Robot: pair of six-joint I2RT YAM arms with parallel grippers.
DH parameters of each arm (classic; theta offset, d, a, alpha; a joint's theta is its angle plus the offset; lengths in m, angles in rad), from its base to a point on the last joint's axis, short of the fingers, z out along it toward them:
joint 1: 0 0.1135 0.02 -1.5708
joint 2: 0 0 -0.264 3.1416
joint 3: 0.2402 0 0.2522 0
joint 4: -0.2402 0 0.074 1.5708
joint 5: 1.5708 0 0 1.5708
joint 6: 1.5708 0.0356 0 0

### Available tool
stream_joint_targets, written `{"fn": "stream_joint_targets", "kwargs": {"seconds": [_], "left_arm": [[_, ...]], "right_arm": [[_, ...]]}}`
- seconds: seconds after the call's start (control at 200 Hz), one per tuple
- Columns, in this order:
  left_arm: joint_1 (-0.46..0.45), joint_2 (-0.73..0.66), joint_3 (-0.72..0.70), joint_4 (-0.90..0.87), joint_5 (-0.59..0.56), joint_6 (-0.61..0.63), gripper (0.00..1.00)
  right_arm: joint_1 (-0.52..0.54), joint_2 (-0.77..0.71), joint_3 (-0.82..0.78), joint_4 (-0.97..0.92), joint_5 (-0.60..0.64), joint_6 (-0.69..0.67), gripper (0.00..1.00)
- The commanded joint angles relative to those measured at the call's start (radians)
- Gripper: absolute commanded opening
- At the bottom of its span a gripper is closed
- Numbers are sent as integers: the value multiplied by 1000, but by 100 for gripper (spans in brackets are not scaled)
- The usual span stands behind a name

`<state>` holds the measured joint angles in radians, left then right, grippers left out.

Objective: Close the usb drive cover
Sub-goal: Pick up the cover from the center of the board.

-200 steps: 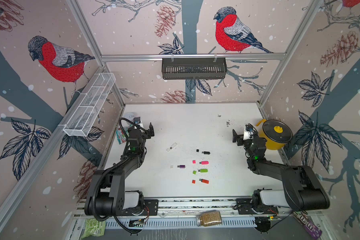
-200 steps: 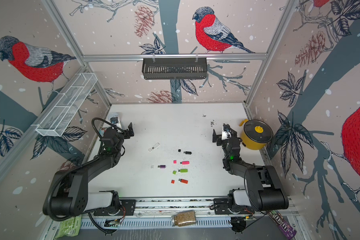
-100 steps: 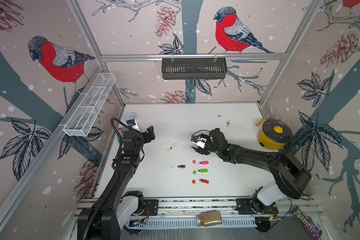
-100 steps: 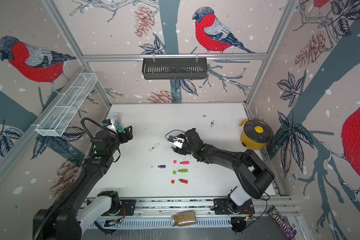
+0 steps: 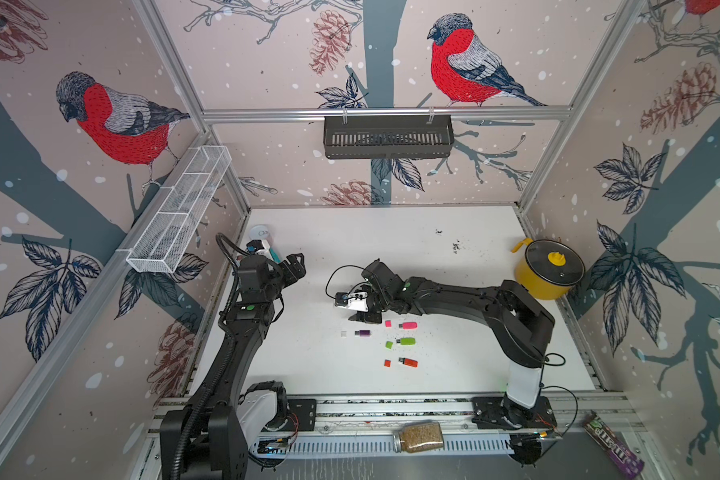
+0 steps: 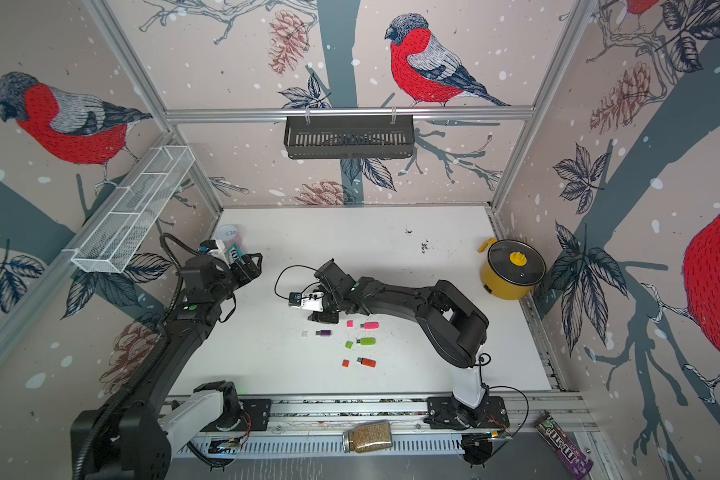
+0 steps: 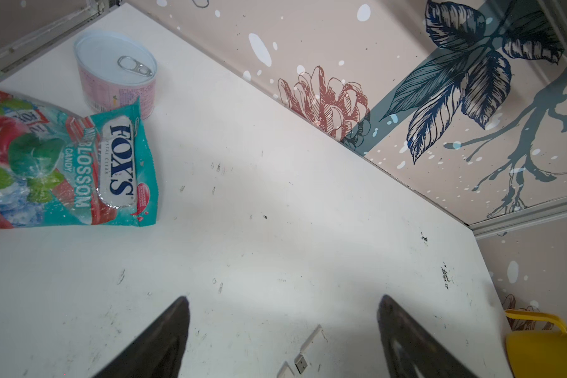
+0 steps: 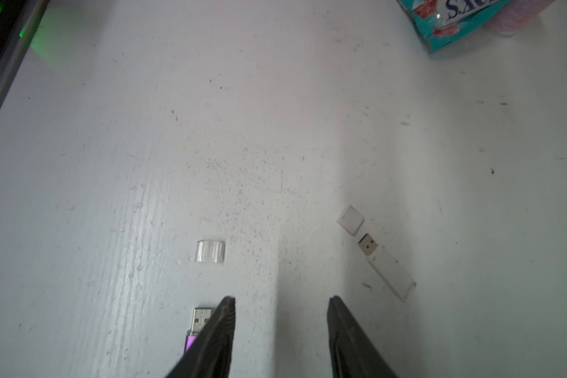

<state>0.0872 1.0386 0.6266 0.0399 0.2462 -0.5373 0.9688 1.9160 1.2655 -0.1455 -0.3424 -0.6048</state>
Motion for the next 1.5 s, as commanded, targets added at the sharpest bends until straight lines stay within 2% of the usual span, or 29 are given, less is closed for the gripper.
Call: {"fn": "stream_joint_targets", "kwargs": {"seconds": [0.0, 0.32, 0.57, 1.111, 1.496], "left_arm": [[53, 1, -15, 11, 100, -68, 88], [74, -12, -41, 24, 128, -64, 87], [74, -20, -49, 21, 124, -61, 87], [74, -22, -68, 22, 121, -60, 87], [74, -22, -73, 22, 114, -55, 87]], "right_arm": [[22, 32, 29, -70, -1, 1, 47], [46, 86, 49, -52, -51, 34, 47], [47, 138, 113, -113, -52, 25, 47], [77, 182, 142, -149, 14, -3, 47], [77, 206, 168, -177, 8, -9, 44]]}}
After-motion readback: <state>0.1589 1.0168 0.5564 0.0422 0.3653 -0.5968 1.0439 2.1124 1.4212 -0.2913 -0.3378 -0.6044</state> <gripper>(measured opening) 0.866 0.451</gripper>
